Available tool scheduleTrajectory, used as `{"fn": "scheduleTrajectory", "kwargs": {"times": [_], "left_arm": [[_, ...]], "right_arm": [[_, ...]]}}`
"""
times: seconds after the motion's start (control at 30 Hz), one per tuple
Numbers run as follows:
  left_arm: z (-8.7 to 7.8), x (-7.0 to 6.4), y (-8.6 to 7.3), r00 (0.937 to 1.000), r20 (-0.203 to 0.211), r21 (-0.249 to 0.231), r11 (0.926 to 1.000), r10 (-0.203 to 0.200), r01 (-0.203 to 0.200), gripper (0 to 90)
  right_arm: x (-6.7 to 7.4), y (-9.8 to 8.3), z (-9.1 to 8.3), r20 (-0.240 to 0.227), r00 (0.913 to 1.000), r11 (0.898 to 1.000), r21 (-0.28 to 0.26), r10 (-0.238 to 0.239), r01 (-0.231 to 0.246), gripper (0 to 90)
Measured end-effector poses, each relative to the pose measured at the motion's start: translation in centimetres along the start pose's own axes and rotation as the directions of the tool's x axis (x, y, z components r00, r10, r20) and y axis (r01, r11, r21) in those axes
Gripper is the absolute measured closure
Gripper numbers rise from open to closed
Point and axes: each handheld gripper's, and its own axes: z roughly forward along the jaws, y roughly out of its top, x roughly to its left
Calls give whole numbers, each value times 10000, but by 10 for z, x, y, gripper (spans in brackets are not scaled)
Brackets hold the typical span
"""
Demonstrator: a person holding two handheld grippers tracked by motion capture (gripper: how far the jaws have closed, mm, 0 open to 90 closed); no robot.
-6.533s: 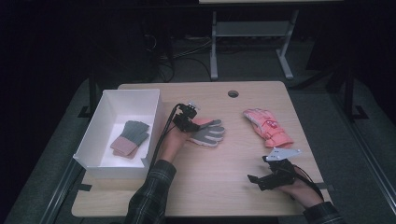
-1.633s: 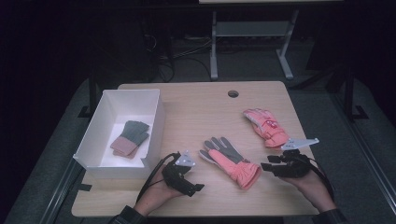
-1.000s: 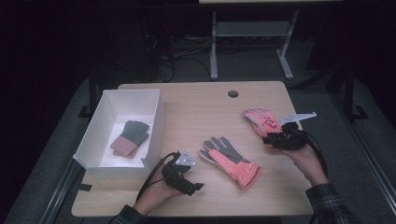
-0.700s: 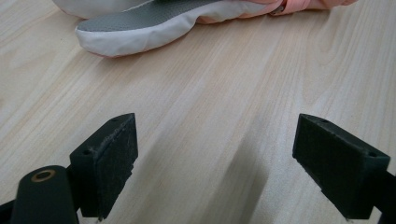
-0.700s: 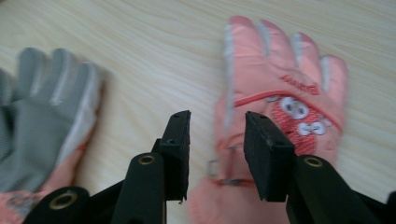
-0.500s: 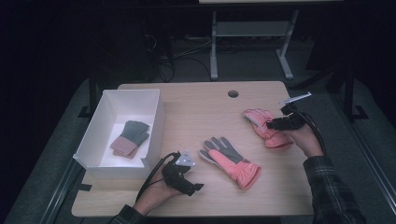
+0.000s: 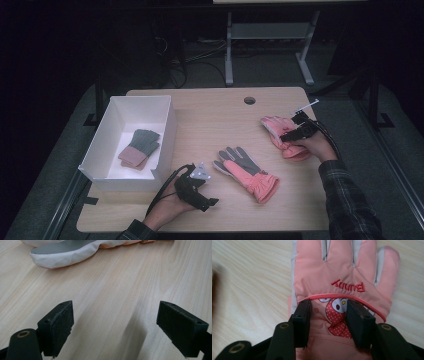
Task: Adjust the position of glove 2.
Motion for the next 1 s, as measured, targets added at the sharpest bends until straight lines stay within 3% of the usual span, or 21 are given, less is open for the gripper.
{"fn": "scheduleTrajectory", "kwargs": {"times": [0.13,0.33,0.5,0.8,1.0], "left_arm": [[1,-1,0,10000,-14,-36,10000,-76,76,138],[1,-1,0,10000,-39,25,10000,-10,10,139],[1,0,-1,10000,-74,35,10000,-55,56,139],[2,1,-1,9999,-93,6,9999,-116,116,139],[2,1,-1,9999,-80,17,9999,-114,114,139]], "right_arm": [[-1,0,2,-8,10000,10000,95,2,-2,585],[-4,-1,3,-150,9999,9999,84,82,-81,718],[-4,-3,1,-119,9998,9996,-211,-173,170,850],[-9,-7,-10,-472,9988,9970,-752,162,-198,873],[-7,-10,-21,-425,9990,9964,-833,141,-176,873]]}}
